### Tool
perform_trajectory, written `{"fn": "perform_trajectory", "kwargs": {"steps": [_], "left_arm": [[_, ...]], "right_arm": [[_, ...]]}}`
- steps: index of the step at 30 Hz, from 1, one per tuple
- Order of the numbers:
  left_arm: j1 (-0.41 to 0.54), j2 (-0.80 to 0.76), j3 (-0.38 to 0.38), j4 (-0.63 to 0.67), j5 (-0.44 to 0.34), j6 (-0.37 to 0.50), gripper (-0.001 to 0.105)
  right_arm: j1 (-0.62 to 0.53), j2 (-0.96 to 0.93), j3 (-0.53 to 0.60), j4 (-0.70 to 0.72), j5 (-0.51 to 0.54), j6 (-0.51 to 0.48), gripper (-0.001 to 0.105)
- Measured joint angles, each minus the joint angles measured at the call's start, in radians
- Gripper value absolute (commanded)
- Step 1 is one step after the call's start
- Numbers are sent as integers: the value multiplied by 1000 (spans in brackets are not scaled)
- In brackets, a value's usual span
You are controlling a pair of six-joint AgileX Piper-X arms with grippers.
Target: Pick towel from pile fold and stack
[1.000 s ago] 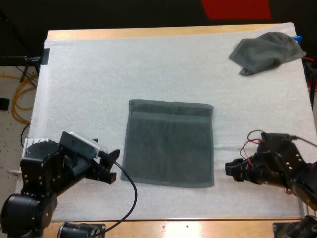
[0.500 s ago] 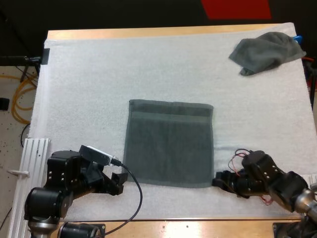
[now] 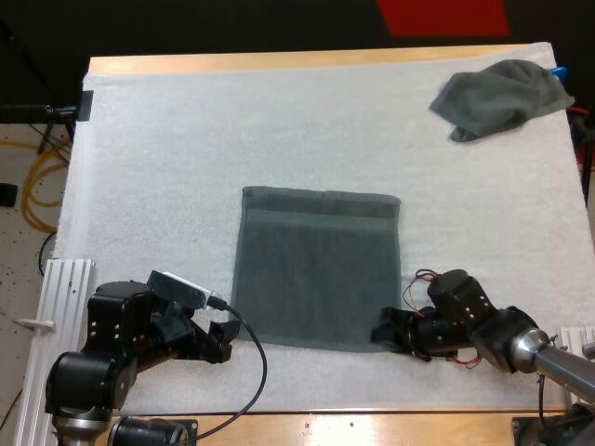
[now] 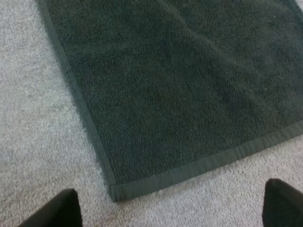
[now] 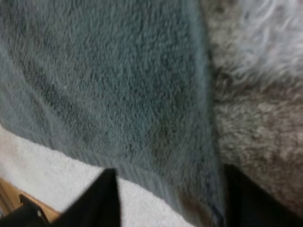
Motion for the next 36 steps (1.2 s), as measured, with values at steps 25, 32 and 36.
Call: {"fn": "perform_trajectory", "kwargs": {"steps": [25,32,36], "left_arm": [[-89,260,125,-194,101,-208,74],[-89,472,125,-299,83,-214,74],[-89,567,125,-347,85,-217,74]], "right_arm": [[0,-118,0,218,98,-153,0],[0,-118,0,223,99,-153,0],[0,-118,0,223,99,-155,0]]}}
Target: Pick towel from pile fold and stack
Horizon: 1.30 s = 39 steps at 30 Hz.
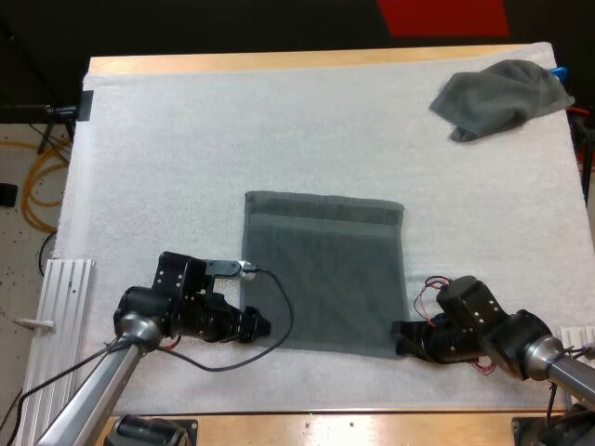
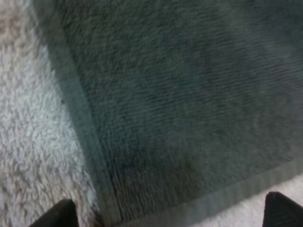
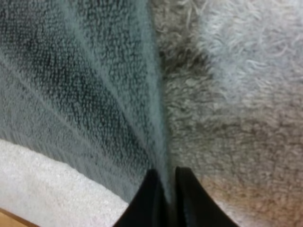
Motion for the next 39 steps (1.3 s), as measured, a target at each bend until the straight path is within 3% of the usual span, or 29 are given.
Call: {"fn": "perform_trajectory", "kwargs": {"steps": [11,18,39], "left_arm": [[0,93,-2,-30,75,-4,74],[0,98,0,-43,84,-20,54],[0,98,7,-46,22,-86,53]], "right_arm": [[0,0,0,0,0,-1,0],[0,0,0,0,0,-1,0],[0,0,0,0,0,-1,0]]}}
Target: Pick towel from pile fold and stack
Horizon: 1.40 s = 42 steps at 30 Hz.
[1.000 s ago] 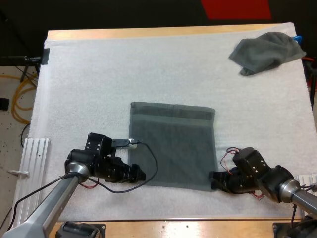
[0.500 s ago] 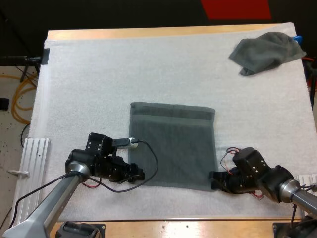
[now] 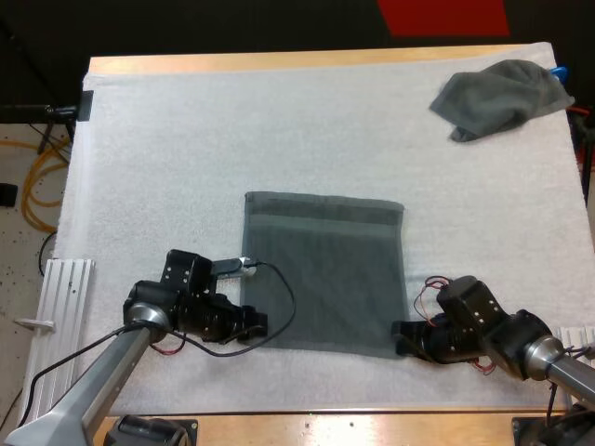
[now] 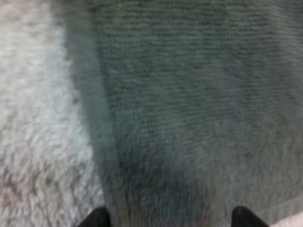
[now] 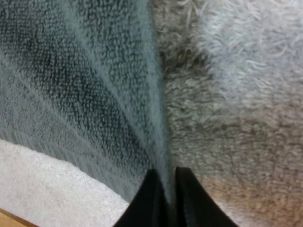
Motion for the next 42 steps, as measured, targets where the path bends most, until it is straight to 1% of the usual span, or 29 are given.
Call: {"fn": "perform_trajectory", "kwargs": {"steps": [3,6,11,12,14,15,16,17,19,20,23,26,29,31,34,36,38,40,42], "left_arm": [[0,0,10,-6,50,-6,53],[0,10,16,-20,69,-20,53],[4,96,-4,-25,125,-32,53],[5,111,-10,-27,138,-34,53],[5,125,-20,-28,149,-36,49],[5,129,-22,-30,148,-35,41],[5,132,-23,-33,146,-35,30],[5,135,-23,-35,140,-35,25],[5,142,-23,-45,133,-30,4],[5,147,-23,-50,131,-27,0],[5,150,-26,-40,128,-1,0],[4,117,-32,37,111,43,0],[3,29,-28,162,106,83,0],[3,-51,-28,251,107,103,0],[3,-168,-26,339,114,115,0],[3,-221,-26,349,115,117,0],[3,-246,-26,329,115,100,0],[1,-239,-23,274,117,63,0],[2,-216,-21,180,117,5,0]], "right_arm": [[0,0,0,0,0,0,0],[0,0,0,-6,0,0,0],[0,0,0,-40,-16,0,0],[0,0,0,-46,-20,0,0],[0,0,0,-51,-25,0,0],[0,0,0,-51,-25,0,0],[0,0,0,-51,-25,0,0],[0,0,0,-51,-25,0,0],[0,0,0,-51,-25,-1,0],[0,0,0,-52,-25,-4,0],[0,-7,0,-52,-25,-7,0],[3,-57,-5,-36,-25,-9,0],[33,-142,-33,25,-7,-9,0],[69,-205,-60,84,30,-9,0],[121,-281,-87,151,86,5,0],[150,-308,-93,176,113,44,0],[159,-312,-93,184,149,75,0],[160,-301,-93,177,196,103,0],[157,-274,-93,144,228,108,0]]}}
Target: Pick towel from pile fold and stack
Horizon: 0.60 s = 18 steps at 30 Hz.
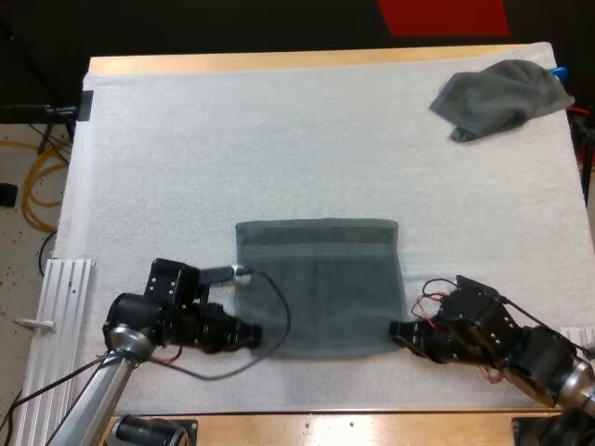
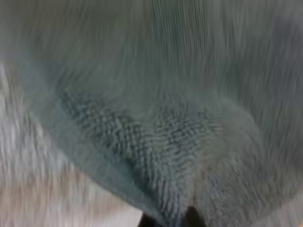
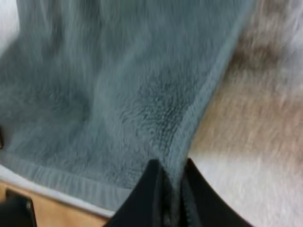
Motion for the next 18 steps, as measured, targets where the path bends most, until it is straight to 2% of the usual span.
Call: {"fn": "perform_trajectory", "kwargs": {"steps": [6,9,13,18], "left_arm": [[0,158,0,-329,46,-182,0],[0,242,-6,-470,63,-246,0],[11,329,-34,-633,60,-300,0],[85,378,-62,-726,42,-327,0]], "right_arm": [[-121,134,0,-186,8,14,0],[-220,215,0,-286,-47,16,0],[-333,324,-6,-400,-145,21,0],[-399,451,-64,-478,-190,14,0]]}}
